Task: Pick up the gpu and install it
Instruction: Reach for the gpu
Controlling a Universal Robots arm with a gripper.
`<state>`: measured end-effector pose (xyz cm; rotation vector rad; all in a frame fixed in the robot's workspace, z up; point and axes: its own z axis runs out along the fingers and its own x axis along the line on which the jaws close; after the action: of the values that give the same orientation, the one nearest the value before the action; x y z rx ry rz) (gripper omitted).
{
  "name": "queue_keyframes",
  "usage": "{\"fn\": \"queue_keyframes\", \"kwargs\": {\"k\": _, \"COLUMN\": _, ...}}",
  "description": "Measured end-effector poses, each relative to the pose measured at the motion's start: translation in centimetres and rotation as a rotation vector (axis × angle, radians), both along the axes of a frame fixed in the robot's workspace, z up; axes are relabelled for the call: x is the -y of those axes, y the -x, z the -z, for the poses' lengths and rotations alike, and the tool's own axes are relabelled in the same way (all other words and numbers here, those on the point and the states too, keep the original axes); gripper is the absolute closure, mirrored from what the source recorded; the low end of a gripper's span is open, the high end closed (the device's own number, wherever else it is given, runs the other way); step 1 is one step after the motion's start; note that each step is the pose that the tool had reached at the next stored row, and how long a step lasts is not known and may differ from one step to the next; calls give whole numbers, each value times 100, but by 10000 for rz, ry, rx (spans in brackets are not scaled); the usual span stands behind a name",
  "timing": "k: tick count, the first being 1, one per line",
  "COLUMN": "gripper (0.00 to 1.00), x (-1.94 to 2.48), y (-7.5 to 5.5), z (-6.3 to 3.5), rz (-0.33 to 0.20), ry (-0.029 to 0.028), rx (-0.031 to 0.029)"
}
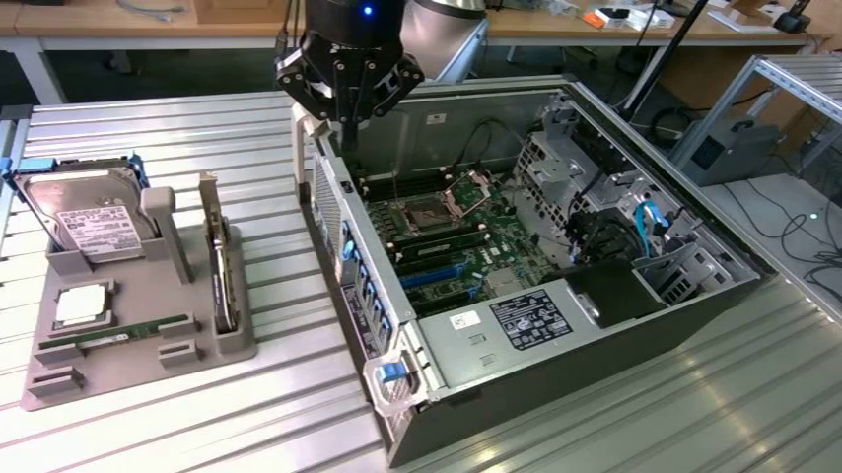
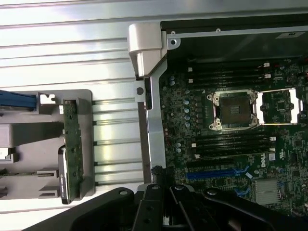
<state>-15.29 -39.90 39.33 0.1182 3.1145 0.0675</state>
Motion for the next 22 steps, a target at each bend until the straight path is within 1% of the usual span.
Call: {"fn": "queue_keyframes", "kwargs": {"k": 22, "gripper": 87, "x": 0, "y": 109, "z": 0, "rz": 0, "ry": 0, "rx": 0}}
